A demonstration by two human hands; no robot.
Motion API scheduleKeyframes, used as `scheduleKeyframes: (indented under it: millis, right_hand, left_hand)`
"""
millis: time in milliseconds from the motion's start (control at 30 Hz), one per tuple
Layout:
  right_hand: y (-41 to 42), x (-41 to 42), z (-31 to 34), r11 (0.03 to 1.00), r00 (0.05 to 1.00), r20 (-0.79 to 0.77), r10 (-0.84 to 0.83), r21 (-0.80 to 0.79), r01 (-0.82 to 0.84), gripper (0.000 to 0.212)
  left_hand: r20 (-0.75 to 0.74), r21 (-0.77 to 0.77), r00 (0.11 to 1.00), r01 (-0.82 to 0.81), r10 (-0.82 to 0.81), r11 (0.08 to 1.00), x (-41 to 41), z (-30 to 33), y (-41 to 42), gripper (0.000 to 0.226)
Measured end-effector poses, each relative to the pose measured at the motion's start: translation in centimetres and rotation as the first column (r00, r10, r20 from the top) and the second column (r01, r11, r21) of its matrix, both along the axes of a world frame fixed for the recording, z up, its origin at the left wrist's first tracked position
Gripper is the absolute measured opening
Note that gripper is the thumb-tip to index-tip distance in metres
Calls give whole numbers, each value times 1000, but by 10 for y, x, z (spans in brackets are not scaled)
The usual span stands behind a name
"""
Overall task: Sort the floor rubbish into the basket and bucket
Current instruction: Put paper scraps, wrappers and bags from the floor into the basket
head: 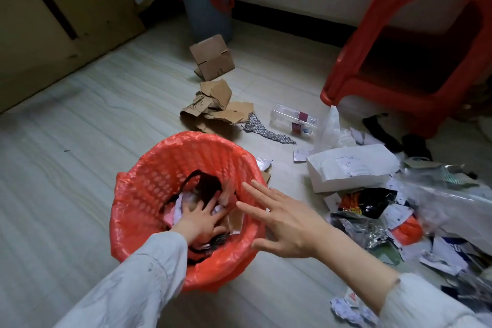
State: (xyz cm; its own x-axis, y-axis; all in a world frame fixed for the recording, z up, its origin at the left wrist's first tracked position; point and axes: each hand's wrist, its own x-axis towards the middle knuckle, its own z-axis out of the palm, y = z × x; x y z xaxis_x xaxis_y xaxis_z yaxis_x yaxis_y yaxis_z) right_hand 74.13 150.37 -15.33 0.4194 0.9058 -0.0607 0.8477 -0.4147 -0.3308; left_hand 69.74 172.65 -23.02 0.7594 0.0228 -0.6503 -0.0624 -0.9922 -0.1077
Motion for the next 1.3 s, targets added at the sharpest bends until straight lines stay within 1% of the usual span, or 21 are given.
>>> scheduleKeyframes:
  millis: [100, 200, 300, 433, 533, 633, 700, 767, 800, 833, 900, 967, 1000, 1033, 1100, 1167, 1233, 1267, 1300]
  right_hand:
    - [-2, 4, -9, 997, 1000, -9, -17, 74, 18, 73]
    - [-1, 6, -14, 996, 1000, 13, -18, 87, 17, 74]
    - [1, 3, -11, 999, 1000, 15, -20, 44, 19, 76]
    - [2, -3, -1, 992, 995, 3, -98, -79, 98, 81]
    - [-3, -7, 15, 969, 982, 44, -183, -161, 187, 78]
    - [-17, -6, 33, 938, 962, 62, -266, -212, 273, 72]
    - [-33, -7, 40, 919, 945, 80, -317, -219, 327, 72]
    - [-54, -6, 42, 896, 929, 94, -358, -244, 370, 68]
    - [-65, -5, 41, 884, 919, 98, -382, -250, 395, 67]
    - [-78, -3, 39, 870, 906, 99, -412, -251, 423, 66]
    - [-102, 3, 32, 836, 873, 97, -477, -257, 485, 66]
    - [-125, 10, 20, 783, 829, 79, -554, -288, 551, 64]
    - [-136, 15, 12, 754, 802, 61, -594, -305, 581, 62]
    - [-145, 20, 3, 729, 777, 52, -627, -313, 609, 60]
    - [-160, 29, -20, 696, 748, 58, -661, -325, 640, 59]
    - [-166, 32, -43, 678, 746, 64, -663, -371, 634, 70]
    - [-169, 36, -72, 659, 746, 50, -664, -433, 616, 95]
    - [-169, 37, -84, 657, 752, 37, -658, -460, 598, 105]
    - [-169, 38, -98, 649, 750, 14, -661, -492, 581, 109]
  left_hand:
    - [-91, -4, 995, -51, 50, 999, 9, -13, 4, 59]
    - [-83, -13, 996, -20, 18, 1000, 11, -15, 8, 58]
    - [-46, -36, 999, -15, 13, 999, 6, -9, 8, 56]
    - [22, -159, 1000, 14, -11, 987, 4, 25, -3, 62]
    - [172, -222, 984, -9, 48, 975, -1, 62, -21, 49]
    - [375, -240, 922, -7, 99, 971, -7, 106, -42, 42]
    - [540, -301, 829, 31, 144, 953, -10, 127, -58, 38]
    - [689, -365, 704, 133, 172, 921, -8, 139, -79, 40]
    - [732, -368, 664, 195, 154, 909, -5, 140, -91, 41]
    - [756, -349, 645, 256, 110, 901, 1, 139, -105, 38]
    - [751, -328, 659, 326, 35, 887, 15, 126, -135, 34]
    - [716, -354, 698, 363, 0, 862, 29, 98, -168, 41]
    - [685, -373, 728, 352, -1, 858, 38, 82, -185, 46]
    - [643, -378, 765, 310, 7, 872, 47, 66, -197, 49]
    - [519, -341, 854, 165, 39, 926, 69, 33, -210, 49]
    - [423, -273, 902, 38, 85, 961, 93, 7, -207, 53]
    - [375, -205, 917, -62, 137, 977, 121, -25, -195, 57]
    - [367, -153, 920, -82, 134, 985, 133, -39, -187, 58]
    - [351, -93, 929, -86, 114, 992, 145, -52, -179, 57]
